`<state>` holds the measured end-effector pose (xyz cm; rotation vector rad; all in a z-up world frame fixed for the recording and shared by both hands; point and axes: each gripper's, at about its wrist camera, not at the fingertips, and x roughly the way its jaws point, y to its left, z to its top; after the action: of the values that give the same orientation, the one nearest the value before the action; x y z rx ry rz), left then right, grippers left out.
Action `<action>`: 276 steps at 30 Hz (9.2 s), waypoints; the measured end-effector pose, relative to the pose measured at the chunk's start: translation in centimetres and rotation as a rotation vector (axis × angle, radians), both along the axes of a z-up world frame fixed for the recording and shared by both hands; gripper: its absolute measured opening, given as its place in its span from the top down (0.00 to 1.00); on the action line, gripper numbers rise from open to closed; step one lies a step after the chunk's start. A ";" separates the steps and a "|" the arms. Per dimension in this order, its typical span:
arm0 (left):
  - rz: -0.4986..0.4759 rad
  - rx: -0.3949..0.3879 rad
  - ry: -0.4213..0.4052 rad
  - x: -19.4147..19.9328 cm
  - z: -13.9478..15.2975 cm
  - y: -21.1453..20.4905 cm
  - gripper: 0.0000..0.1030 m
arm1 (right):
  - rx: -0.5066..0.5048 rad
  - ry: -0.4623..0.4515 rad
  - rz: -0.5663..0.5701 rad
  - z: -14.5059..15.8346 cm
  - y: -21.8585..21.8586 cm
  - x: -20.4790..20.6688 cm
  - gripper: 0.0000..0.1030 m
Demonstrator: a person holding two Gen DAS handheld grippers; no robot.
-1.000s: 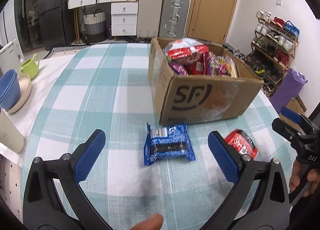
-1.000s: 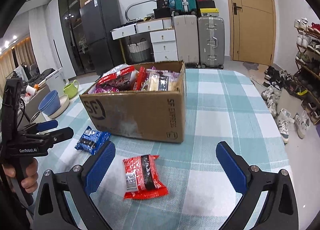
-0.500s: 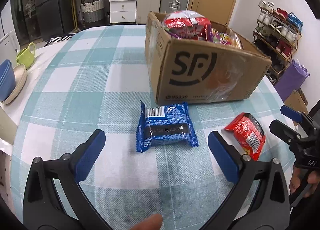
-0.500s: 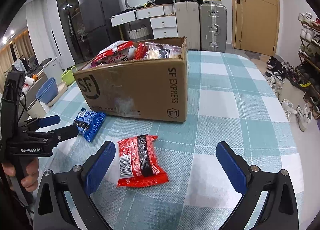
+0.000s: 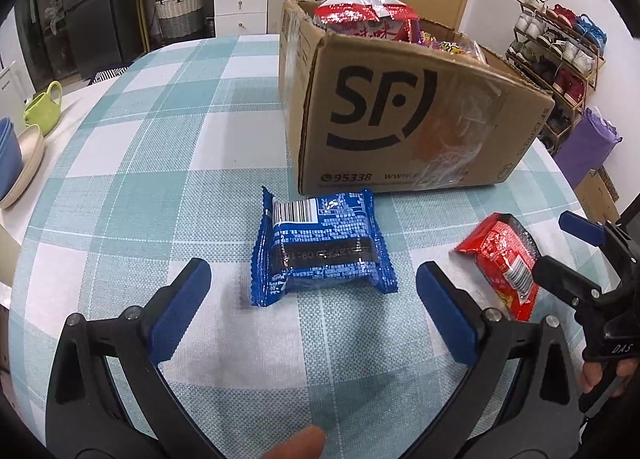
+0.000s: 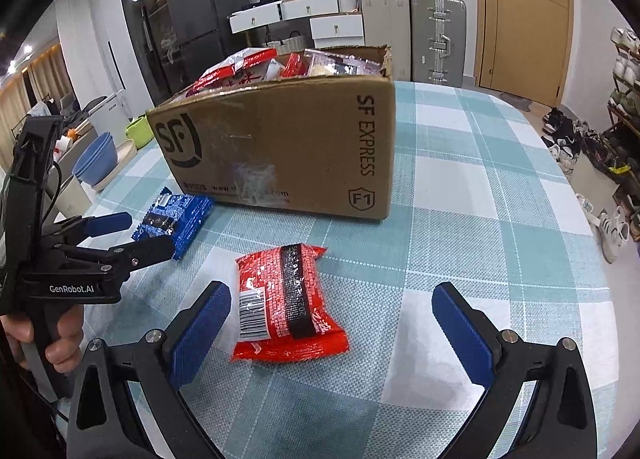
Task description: Organize snacks
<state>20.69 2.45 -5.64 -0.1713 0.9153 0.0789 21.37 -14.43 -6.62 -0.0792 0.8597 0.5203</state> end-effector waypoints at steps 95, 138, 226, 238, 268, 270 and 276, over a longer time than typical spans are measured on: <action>-0.127 0.071 -0.053 -1.0 0.9 -3.2 0.61 | 0.065 -0.016 0.140 0.0 0.1 -2.1 0.57; -0.109 0.064 -0.321 -5.0 11.8 -2.8 0.61 | 0.222 -0.395 0.060 14.1 -2.6 -5.4 0.58; -0.096 0.060 -0.323 3.9 9.3 -1.4 0.01 | 0.207 -0.311 0.026 8.4 0.1 4.9 0.01; -0.093 0.060 -0.385 -1.6 9.8 -2.0 0.01 | 0.246 -0.377 0.026 8.9 -1.4 0.2 0.01; 0.002 0.106 -0.518 -7.3 5.2 -1.2 0.01 | 0.243 -0.494 0.029 5.4 -4.3 -4.7 0.01; -0.007 0.104 -0.525 -7.2 5.2 -1.3 0.01 | 0.240 -0.493 0.037 5.4 -4.1 -4.6 0.00; 0.001 0.104 -0.531 -7.2 5.1 -1.3 0.01 | 0.219 -0.504 0.044 5.3 -3.6 -4.8 0.00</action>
<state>13.52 1.17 -0.52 -0.0886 0.3803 0.0767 16.62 -18.04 -1.28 -0.0260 0.3067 0.5998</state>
